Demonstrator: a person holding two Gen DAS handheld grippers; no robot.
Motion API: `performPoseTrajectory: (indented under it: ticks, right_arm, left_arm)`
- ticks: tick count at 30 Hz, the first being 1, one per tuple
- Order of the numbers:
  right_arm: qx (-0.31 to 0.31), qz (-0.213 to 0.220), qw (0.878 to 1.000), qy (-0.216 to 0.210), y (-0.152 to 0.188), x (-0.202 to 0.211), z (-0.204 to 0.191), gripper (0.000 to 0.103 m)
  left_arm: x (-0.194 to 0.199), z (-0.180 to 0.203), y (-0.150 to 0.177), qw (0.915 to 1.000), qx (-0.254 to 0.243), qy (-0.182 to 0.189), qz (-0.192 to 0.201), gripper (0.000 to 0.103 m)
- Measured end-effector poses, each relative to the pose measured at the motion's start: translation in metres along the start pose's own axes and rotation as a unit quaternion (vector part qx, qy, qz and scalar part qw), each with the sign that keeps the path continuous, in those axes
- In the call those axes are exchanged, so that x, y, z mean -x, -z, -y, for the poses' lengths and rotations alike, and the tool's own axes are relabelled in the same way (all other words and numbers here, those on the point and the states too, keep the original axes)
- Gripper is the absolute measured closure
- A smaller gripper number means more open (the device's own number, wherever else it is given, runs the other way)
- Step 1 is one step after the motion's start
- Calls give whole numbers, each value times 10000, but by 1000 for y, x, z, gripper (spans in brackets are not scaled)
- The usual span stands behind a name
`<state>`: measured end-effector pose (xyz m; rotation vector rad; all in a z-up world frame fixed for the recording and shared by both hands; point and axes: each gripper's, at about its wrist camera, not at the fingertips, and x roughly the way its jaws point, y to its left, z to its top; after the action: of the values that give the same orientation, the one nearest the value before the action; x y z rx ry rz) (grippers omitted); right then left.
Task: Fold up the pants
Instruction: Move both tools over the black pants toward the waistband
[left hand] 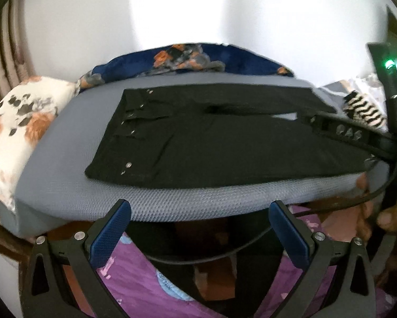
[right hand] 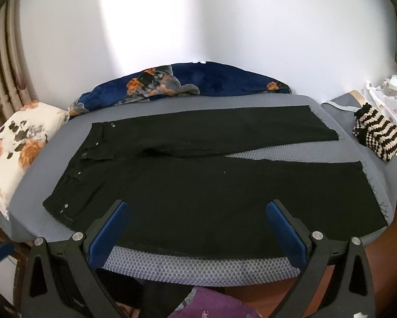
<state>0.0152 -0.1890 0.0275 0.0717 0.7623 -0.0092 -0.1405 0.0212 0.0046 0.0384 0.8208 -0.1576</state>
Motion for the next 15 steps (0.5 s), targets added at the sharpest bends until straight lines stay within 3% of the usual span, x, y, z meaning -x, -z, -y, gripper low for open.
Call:
performPoseTrajectory:
  ticks: [2,5,8,10,15]
  right_arm:
    - [13,-37,10000,-13,0,-1,-1,0]
    - [81,-106,9999,-49,-3,-3,-3,0]
    - [188,-80,9998,-30,-13,-3,-9,0]
    - [193,-33,9997,-116,-22,-3,-14,0]
    - [303,58,9994,-177,-42,-8,-28,0]
  left_arm:
    - [2,-8,-8,9998,135,92,150,0]
    - [-8,-24,-36,9989,138,-355,258,0]
    - [-24,-52,-67,9979,512,-342,210,0]
    - [-36,-65,-89,9968,494,-584,234,0]
    - [-62,-83,-117,9957,357,-795,302,0]
